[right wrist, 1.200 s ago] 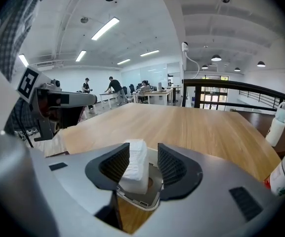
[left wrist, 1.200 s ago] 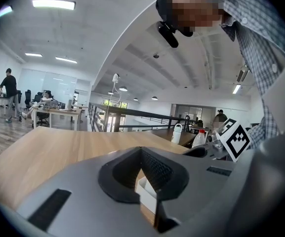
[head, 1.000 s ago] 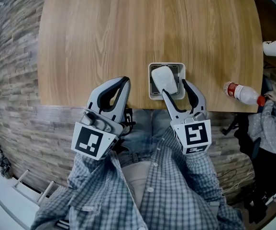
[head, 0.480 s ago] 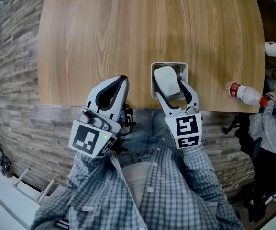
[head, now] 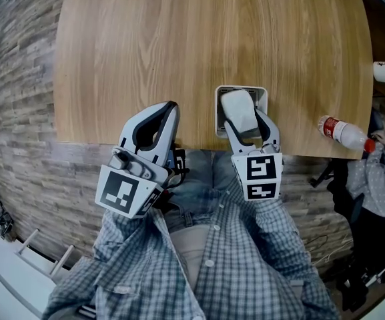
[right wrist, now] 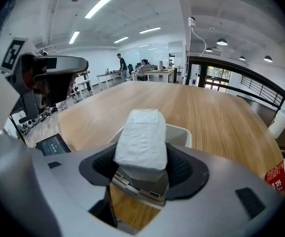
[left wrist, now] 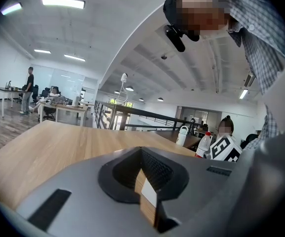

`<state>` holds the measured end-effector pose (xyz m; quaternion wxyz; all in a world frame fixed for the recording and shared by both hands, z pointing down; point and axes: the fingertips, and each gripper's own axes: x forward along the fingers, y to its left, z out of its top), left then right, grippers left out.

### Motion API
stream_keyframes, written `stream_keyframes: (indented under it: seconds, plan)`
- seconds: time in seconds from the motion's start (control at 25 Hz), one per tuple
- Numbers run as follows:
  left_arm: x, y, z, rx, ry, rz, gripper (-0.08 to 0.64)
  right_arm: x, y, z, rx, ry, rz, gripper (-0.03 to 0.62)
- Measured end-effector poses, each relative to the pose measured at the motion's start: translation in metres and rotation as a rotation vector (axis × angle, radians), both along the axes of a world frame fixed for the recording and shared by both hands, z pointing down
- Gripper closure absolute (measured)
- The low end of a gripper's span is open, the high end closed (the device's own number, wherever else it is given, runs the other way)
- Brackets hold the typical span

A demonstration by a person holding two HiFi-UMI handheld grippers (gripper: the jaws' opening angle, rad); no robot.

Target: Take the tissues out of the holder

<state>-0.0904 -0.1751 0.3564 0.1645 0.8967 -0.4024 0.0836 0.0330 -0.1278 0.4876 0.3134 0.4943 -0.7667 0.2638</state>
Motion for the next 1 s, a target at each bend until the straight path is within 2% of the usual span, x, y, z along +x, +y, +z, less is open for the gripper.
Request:
stream_keyframes:
  seconds: [0.16,0.48,0.84,1.0]
  plan:
    - [-0.001,0.002,-0.005,0.011,0.011,-0.006,0.554,0.002,-0.001,-0.002,0.018,-0.002,0.015,0.319]
    - [0.001,0.007,-0.006,0.017,-0.004,-0.015,0.554,-0.002,-0.002,-0.012,0.05,-0.01,-0.02,0.322]
    - [0.013,0.01,-0.018,0.05,-0.007,-0.009,0.554,0.009,-0.003,-0.034,0.123,-0.055,-0.015,0.322]
    - [0.018,0.014,-0.024,0.047,-0.007,-0.011,0.554,0.016,0.0,-0.047,0.146,-0.108,-0.005,0.322]
